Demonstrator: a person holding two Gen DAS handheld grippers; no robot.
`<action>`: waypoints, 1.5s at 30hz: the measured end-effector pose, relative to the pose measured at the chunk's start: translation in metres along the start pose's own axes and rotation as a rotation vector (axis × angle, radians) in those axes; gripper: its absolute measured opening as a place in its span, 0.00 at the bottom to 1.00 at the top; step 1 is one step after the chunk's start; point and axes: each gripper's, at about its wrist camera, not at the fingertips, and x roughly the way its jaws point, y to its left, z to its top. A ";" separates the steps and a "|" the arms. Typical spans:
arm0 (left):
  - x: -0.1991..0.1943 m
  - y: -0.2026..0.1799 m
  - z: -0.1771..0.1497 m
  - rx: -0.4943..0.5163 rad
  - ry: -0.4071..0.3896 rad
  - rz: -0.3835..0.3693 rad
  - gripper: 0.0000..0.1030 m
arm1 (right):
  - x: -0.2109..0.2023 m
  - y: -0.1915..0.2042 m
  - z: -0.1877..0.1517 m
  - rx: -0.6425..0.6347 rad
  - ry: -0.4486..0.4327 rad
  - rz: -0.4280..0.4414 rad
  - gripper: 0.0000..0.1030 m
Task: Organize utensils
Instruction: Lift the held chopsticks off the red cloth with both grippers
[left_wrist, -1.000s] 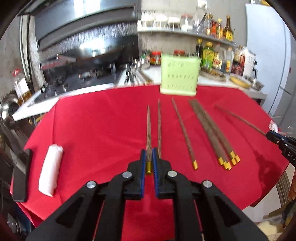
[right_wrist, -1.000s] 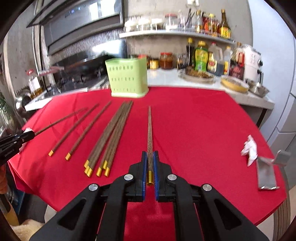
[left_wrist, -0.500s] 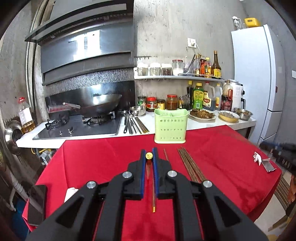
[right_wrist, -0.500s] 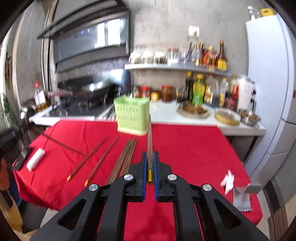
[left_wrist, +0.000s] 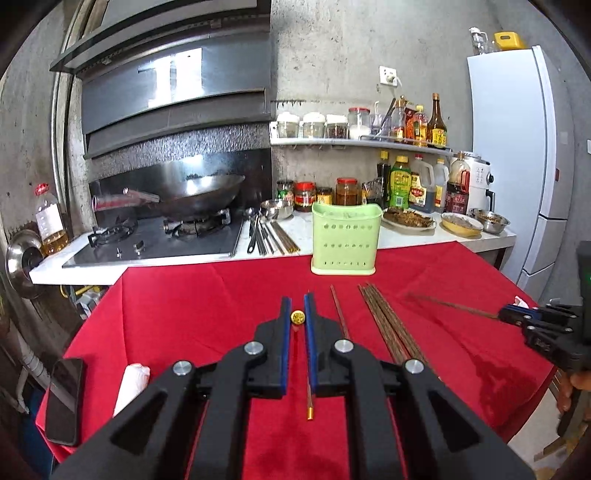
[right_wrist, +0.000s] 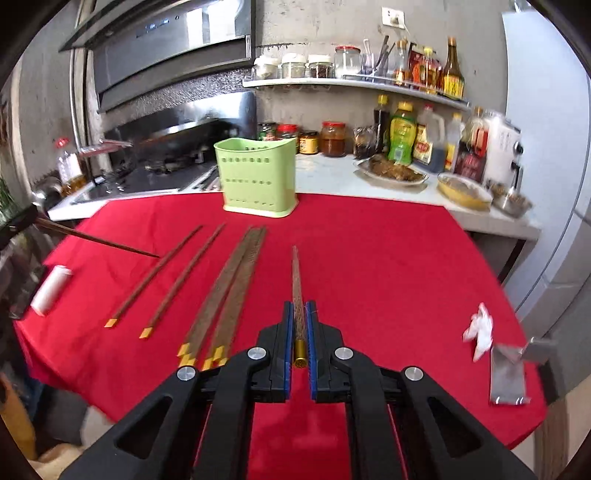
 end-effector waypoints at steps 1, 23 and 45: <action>0.004 -0.001 -0.004 0.001 0.012 0.000 0.07 | 0.010 -0.001 -0.004 0.008 0.022 0.022 0.03; 0.016 -0.001 -0.026 -0.001 0.089 -0.008 0.07 | 0.033 -0.017 -0.055 0.046 0.093 -0.043 0.20; 0.000 0.001 0.006 0.007 -0.051 -0.004 0.07 | -0.079 -0.007 0.027 0.013 -0.302 -0.017 0.07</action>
